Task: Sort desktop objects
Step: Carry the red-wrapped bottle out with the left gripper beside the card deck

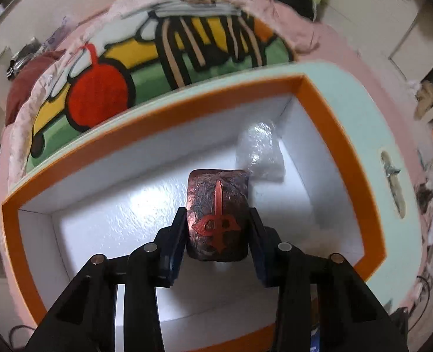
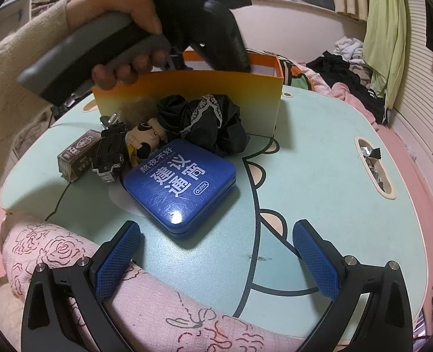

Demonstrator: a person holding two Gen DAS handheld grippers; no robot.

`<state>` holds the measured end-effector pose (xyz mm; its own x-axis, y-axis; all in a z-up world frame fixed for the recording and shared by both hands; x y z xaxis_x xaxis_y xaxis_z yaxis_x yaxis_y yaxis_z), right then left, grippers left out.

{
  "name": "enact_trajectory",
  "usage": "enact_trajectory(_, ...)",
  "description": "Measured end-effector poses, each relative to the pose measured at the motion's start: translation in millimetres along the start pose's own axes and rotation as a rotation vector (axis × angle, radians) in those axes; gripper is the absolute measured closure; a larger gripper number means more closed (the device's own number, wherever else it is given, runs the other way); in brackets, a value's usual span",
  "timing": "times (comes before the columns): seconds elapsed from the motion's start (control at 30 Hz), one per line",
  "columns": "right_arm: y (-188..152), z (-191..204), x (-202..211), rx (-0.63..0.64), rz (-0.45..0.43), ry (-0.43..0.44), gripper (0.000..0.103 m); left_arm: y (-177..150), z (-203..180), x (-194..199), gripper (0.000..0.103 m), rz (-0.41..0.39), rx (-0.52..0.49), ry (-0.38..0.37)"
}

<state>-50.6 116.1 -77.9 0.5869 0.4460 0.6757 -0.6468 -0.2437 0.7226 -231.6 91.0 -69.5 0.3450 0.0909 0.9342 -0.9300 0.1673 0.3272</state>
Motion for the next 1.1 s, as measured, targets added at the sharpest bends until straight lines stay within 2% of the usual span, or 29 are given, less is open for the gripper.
enact_trajectory(0.07, 0.4, 0.6, -0.5, 0.000, 0.000, 0.000, 0.000, 1.1, 6.3, 16.1, 0.063, -0.034, 0.048, -0.093)
enact_trajectory(0.13, 0.4, 0.4, -0.4, 0.000, 0.000, 0.000, 0.000, 0.6, 21.7, 53.7, 0.063, -0.139, 0.098, -0.172)
enact_trajectory(0.2, 0.3, 0.3, -0.4, 0.000, 0.000, 0.000, 0.000, -13.2, 34.2, 91.2, 0.063, -0.234, 0.101, -0.219)
enact_trajectory(0.27, 0.2, 0.4, -0.4, 0.000, 0.000, 0.001, 0.000, -34.5, 44.8, 116.8, 0.063, -0.296, 0.094, -0.245)
enact_trajectory(0.33, 0.2, 0.4, -0.3, 0.000, 0.000, 0.000, 0.000, -65.5, 61.1, 133.7, 0.063, -0.348, 0.088, -0.218)
enact_trajectory(0.4, 0.2, 0.3, 0.1, 0.000, 0.000, 0.000, 0.000, -98.9, 87.3, 131.6, 0.063, -0.373, 0.116, -0.110)
enact_trajectory(0.5, -0.1, -0.1, -0.4, 0.001, 0.000, 0.000, 0.000, -132.4, 105.4, 103.4, 0.063, -0.325, 0.144, -0.044)
enact_trajectory(0.7, 0.3, 0.8, -0.2, 0.001, 0.000, 0.000, 0.000, -142.8, 102.7, 51.0, 0.062, -0.211, 0.183, -0.035)
enact_trajectory(0.77, 0.1, 0.8, -0.3, 0.001, 0.000, 0.000, 0.000, -145.5, 100.0, 55.4, 0.060, -0.242, 0.179, -0.022)
enact_trajectory(0.8, 0.1, 0.9, -0.3, 0.001, 0.001, 0.000, 0.000, -143.6, 99.0, 63.6, 0.054, -0.286, 0.181, -0.022)
enact_trajectory(0.83, 0.1, 0.7, -0.3, 0.001, 0.000, 0.000, 0.000, -142.2, 98.9, 74.4, 0.043, -0.332, 0.186, -0.025)
enact_trajectory(0.9, 0.0, 0.6, -0.3, 0.001, 0.001, 0.000, 0.000, -144.3, 103.3, 92.2, 0.031, -0.394, 0.195, -0.007)
enact_trajectory(0.93, -0.1, 0.7, -0.2, 0.001, 0.001, 0.000, 0.000, -148.7, 104.8, 101.8, 0.030, -0.417, 0.193, 0.011)
enact_trajectory(1.0, -0.2, 0.9, -0.3, 0.001, 0.001, 0.000, 0.000, -161.2, 100.5, 109.2, 0.028, -0.412, 0.152, 0.027)
enact_trajectory(1.1, -0.2, 0.6, -0.3, 0.001, 0.000, 0.000, 0.000, -191.4, 82.6, 99.5, 0.026, -0.354, 0.045, 0.075)
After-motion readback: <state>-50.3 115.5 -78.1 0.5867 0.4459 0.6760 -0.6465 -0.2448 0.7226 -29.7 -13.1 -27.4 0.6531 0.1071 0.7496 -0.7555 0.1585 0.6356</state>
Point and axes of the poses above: each gripper's, at about its wrist camera, not at the fingertips, and x roughly against the way its jaws point, z to its left, y to its top, the point moved 10 cm from there along -x, roughly the way its jaws point, and after that the axes turned 11 degrees about y, right-handed, at the moved point
